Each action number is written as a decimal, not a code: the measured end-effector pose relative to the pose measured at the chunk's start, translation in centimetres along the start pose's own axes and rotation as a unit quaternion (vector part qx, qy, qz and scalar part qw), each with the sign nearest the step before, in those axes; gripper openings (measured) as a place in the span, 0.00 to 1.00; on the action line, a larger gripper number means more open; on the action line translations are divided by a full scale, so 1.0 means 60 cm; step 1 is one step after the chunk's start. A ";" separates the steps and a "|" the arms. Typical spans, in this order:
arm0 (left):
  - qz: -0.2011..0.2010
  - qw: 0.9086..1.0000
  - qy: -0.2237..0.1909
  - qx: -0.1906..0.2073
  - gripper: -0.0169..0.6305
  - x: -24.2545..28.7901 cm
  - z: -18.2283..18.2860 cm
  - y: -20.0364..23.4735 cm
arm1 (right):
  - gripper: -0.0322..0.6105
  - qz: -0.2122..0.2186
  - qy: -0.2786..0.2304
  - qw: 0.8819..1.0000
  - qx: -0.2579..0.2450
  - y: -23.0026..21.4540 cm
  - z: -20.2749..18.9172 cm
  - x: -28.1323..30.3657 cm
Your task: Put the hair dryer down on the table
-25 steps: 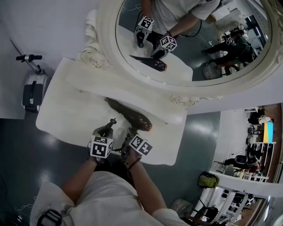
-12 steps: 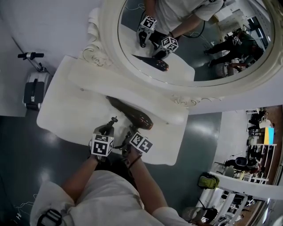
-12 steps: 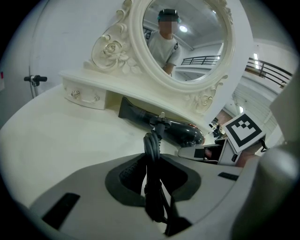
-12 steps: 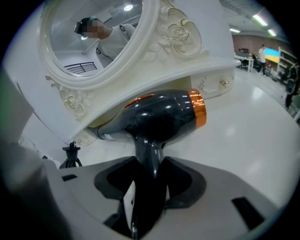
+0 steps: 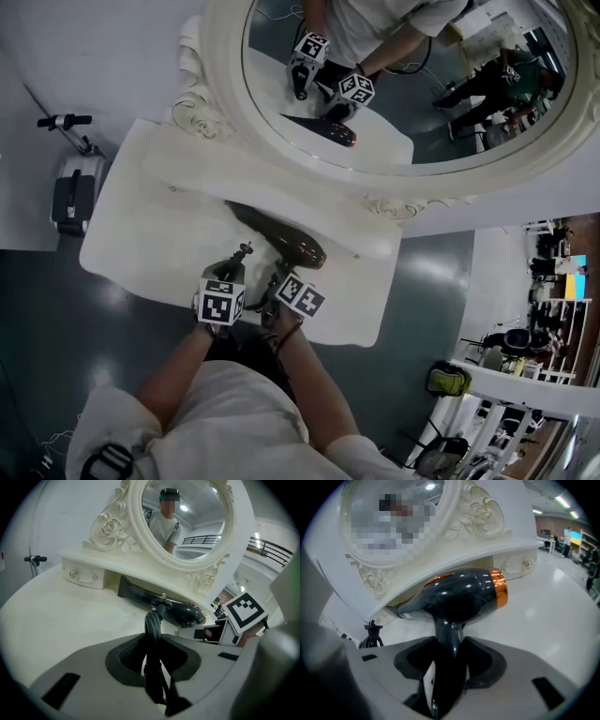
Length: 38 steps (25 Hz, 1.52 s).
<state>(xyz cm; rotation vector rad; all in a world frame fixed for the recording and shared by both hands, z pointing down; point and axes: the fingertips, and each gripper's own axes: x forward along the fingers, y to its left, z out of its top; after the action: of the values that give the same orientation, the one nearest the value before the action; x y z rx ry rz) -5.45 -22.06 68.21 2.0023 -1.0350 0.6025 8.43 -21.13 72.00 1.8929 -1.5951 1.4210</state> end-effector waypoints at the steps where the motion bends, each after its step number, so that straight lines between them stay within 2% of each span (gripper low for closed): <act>1: 0.000 1.000 -0.001 0.001 0.14 0.000 0.001 -0.001 | 0.36 0.000 0.001 1.000 -0.007 0.001 0.000 0.000; 6: 0.000 1.000 0.001 0.003 0.14 -0.001 0.002 -0.004 | 0.37 -0.003 0.005 0.999 -0.051 0.005 0.007 -0.004; 10: 0.001 1.000 0.000 0.004 0.14 0.000 0.002 -0.004 | 0.41 -0.002 -0.007 0.999 -0.054 0.002 0.014 -0.012; 15: 0.003 1.000 0.000 0.004 0.14 0.007 0.003 0.000 | 0.43 0.003 -0.032 0.998 -0.059 0.002 0.026 -0.038; 26: 0.012 1.000 0.007 0.020 0.14 0.024 0.000 0.006 | 0.43 0.005 -0.074 0.997 -0.036 -0.016 0.013 -0.073; 38: 0.035 0.997 0.032 0.061 0.18 0.050 -0.005 0.020 | 0.42 0.002 -0.084 0.996 -0.020 -0.038 0.005 -0.095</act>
<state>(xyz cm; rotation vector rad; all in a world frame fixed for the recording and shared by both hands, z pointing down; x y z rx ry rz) -4.81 -23.61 70.99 2.0437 -1.0543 0.7788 11.08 -17.20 68.08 2.0333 -1.6905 1.2495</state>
